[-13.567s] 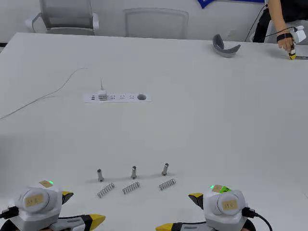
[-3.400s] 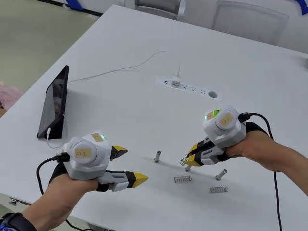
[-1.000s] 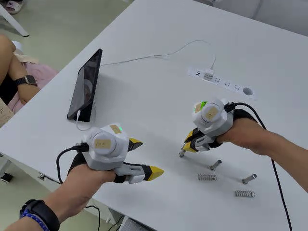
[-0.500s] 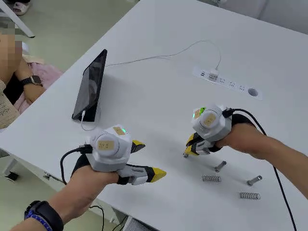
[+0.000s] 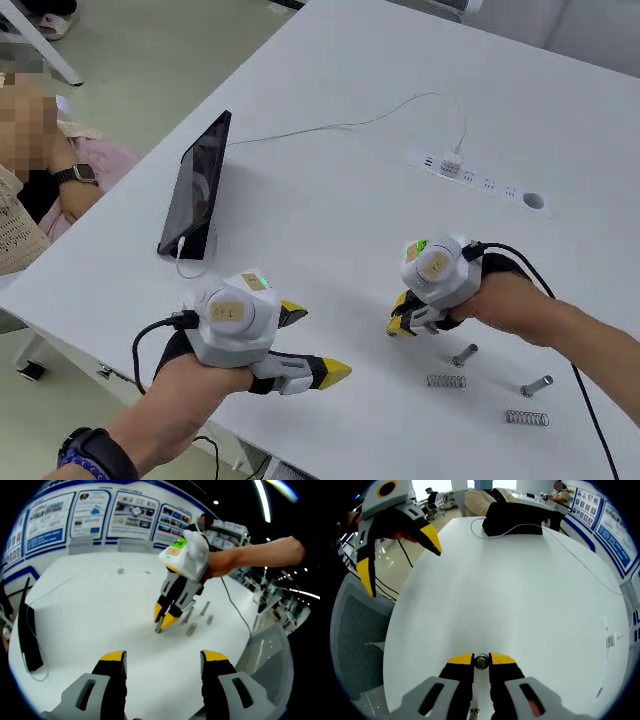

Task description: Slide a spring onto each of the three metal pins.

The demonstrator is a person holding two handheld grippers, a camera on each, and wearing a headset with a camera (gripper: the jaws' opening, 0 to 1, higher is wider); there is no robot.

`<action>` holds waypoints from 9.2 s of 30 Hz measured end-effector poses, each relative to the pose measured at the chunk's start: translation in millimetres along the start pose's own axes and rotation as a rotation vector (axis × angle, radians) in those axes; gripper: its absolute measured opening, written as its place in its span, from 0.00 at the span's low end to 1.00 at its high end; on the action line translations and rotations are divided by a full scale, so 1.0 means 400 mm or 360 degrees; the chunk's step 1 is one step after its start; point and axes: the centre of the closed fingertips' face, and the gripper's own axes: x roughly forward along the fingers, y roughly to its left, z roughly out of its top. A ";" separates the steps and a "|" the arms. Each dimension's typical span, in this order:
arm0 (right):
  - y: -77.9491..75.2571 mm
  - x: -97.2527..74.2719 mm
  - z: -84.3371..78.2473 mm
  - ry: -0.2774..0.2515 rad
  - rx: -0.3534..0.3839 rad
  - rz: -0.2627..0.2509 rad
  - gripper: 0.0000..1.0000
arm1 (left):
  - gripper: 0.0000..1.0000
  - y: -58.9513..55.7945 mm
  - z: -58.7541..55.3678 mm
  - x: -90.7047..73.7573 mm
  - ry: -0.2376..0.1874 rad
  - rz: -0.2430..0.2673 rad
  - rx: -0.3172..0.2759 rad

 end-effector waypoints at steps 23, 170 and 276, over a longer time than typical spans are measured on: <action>-0.008 -0.103 -0.019 -0.0229 0.0321 -0.0149 0.41 | 0.61 -0.024 0.026 0.003 -0.0011 -0.0028 0.0036; 0.318 -0.350 -0.406 -0.0814 0.1403 -0.0692 0.82 | 0.17 -0.228 -0.061 0.443 0.0595 -0.0356 0.0720; 0.221 -0.390 -0.152 -0.1447 0.1666 -0.0164 0.23 | 0.10 -0.418 0.136 0.201 0.0150 -0.0560 0.0866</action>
